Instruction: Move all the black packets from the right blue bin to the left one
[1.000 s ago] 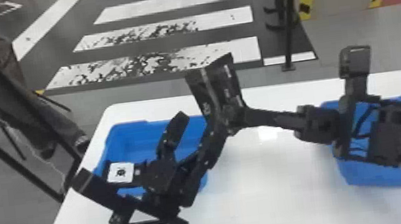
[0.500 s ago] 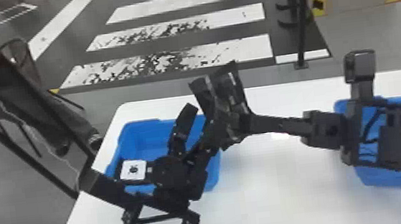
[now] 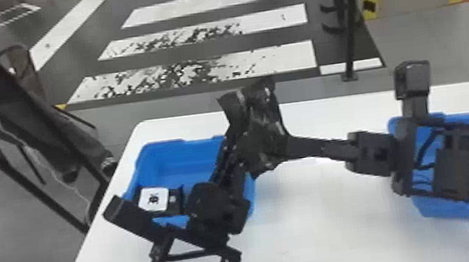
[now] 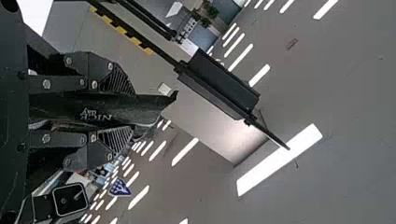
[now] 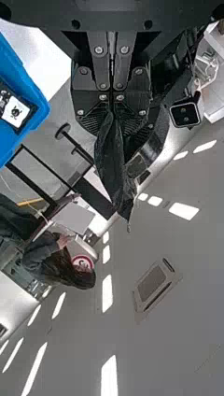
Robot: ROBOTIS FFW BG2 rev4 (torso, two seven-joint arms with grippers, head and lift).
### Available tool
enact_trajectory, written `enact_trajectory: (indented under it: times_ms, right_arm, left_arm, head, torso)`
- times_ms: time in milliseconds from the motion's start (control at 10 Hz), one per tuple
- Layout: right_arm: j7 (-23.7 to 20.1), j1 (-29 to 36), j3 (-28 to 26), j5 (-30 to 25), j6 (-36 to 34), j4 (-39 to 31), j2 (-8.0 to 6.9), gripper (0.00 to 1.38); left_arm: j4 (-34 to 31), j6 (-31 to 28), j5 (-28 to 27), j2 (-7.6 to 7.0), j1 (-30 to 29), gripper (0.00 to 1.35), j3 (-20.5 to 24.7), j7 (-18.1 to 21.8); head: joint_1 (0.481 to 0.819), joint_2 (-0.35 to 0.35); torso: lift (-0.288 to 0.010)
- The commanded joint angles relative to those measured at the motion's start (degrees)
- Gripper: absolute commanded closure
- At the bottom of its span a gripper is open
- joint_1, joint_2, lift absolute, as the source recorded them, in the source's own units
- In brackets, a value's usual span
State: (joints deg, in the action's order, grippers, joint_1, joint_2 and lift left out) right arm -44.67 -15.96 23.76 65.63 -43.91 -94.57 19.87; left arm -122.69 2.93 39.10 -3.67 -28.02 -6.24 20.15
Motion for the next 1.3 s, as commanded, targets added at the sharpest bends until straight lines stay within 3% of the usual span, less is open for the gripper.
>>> enact_trajectory:
  times_ms: [0,100,200,300,400,500,700,900,1100,1200]
  right_arm:
    - [0.1,0.2,0.0,0.4,0.5,0.0,0.00,1.12]
    - [0.2,0.2,0.0,0.2,1.0,-0.1,0.09,1.08]
    - [0.2,0.2,-0.2,-2.7,1.4,-1.4,0.26,0.63]
    - [0.2,0.6,-1.0,-4.0,1.6,-2.0,0.44,0.05]
    - [0.2,1.9,-2.9,-4.2,2.9,-2.0,0.44,0.00]
    - [0.2,3.0,-4.8,-4.2,3.3,-2.1,0.44,0.10]
    - [0.2,5.3,-8.1,-3.6,4.0,-2.3,0.44,0.37]
    - [0.5,5.7,-8.6,-3.8,5.4,-3.0,0.44,0.44]
    - [3.1,8.1,-11.1,-7.4,5.2,-6.5,0.44,0.45]
    - [4.1,8.8,-12.0,-8.2,5.1,-7.9,0.44,0.46]
  left_arm:
    - [0.0,1.1,0.0,-0.10,-0.1,1.21,-0.5,-0.4]
    - [0.0,2.1,-0.1,-0.10,-0.2,1.21,-0.6,-0.7]
    - [0.0,3.5,-0.6,-0.10,-0.5,1.21,-0.5,-1.4]
    - [0.0,4.5,-0.6,-0.10,-0.2,1.21,0.0,-2.4]
    - [0.0,5.4,-2.2,0.07,0.6,1.21,1.0,-3.3]
    - [0.7,7.1,-7.2,0.42,1.9,1.21,3.2,-4.8]
    - [9.8,11.1,-23.4,1.39,7.6,1.21,9.9,-8.4]
    - [17.7,10.6,-37.5,1.48,12.3,1.21,14.1,-11.4]
    - [23.9,10.7,-42.0,1.83,14.0,1.21,14.9,-14.7]
    - [25.9,10.9,-42.5,1.92,13.8,1.15,14.8,-15.8]
  head:
    - [0.695,0.234]
    - [0.695,0.235]
    - [0.695,0.236]
    - [0.695,0.241]
    - [0.695,0.245]
    - [0.695,0.248]
    - [0.676,0.262]
    - [0.669,0.287]
    - [0.678,0.312]
    - [0.685,0.313]
  torso:
    - [-0.140]
    - [-0.140]
    - [-0.140]
    - [-0.140]
    - [-0.140]
    - [-0.140]
    - [-0.140]
    - [-0.140]
    - [-0.140]
    - [-0.140]
